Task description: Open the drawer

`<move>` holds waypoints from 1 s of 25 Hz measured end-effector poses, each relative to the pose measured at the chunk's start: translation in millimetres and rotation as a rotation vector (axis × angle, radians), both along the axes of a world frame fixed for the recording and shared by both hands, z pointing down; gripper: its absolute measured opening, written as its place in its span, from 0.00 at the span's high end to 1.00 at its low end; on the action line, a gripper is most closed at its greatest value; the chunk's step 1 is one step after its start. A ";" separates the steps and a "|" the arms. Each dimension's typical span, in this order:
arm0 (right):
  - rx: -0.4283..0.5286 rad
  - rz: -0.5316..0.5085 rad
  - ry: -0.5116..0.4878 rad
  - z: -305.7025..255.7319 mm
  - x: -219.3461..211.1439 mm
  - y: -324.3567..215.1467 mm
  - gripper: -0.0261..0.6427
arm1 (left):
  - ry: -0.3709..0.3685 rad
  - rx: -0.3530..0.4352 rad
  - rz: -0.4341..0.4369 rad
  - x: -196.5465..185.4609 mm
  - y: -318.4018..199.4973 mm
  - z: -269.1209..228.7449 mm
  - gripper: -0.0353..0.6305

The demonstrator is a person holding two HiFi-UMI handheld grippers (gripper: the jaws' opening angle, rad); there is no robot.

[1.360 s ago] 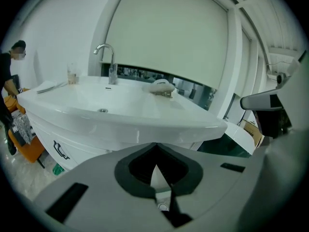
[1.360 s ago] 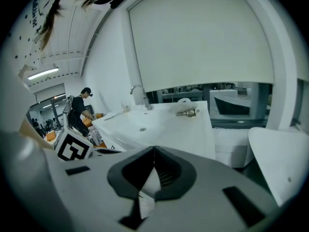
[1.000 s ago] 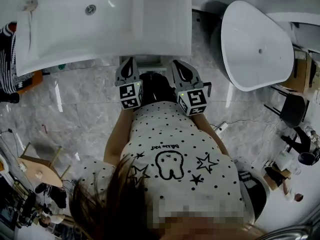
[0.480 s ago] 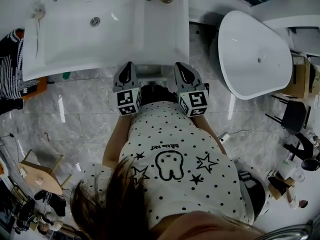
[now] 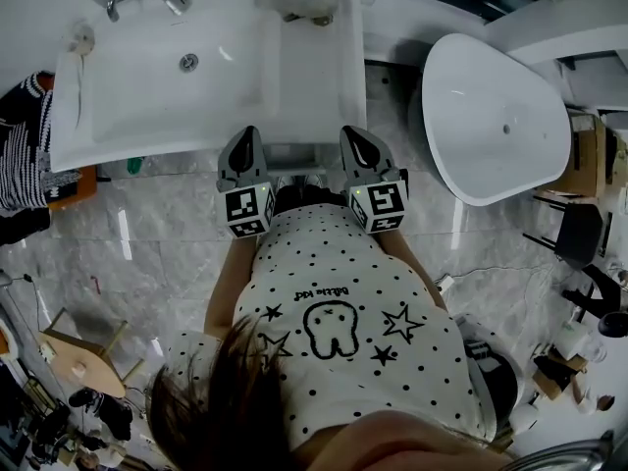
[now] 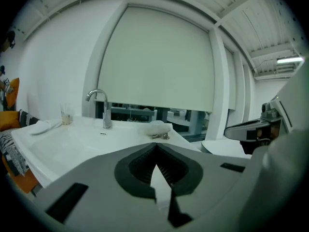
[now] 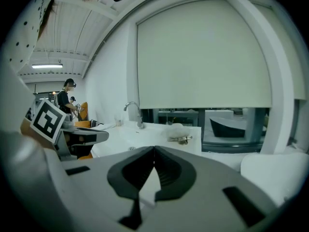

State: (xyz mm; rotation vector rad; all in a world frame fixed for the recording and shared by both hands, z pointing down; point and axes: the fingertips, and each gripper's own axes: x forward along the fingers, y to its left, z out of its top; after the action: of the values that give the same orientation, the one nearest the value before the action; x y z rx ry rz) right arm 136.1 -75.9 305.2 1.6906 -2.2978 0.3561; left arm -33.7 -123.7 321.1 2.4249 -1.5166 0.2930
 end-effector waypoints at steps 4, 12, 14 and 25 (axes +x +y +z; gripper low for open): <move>0.013 0.005 0.000 -6.6 4.8 -1.2 0.94 | 0.019 0.023 0.015 6.2 3.5 -18.8 0.94; 0.019 -0.015 0.000 -13.4 2.5 8.0 0.94 | 0.033 0.043 0.059 15.1 26.8 -40.8 0.94; 0.027 -0.029 0.001 -17.8 1.4 12.5 0.94 | 0.045 0.043 0.059 16.1 32.8 -45.8 0.94; 0.078 -0.102 0.036 -17.3 2.4 43.1 0.94 | 0.043 0.084 0.062 34.2 67.3 -43.9 0.94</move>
State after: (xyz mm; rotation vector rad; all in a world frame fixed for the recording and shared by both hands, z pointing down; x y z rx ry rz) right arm 138.6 -32.8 287.9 1.5934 -2.3895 0.2157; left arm 0.5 -56.4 277.3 2.5297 -1.4656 0.1919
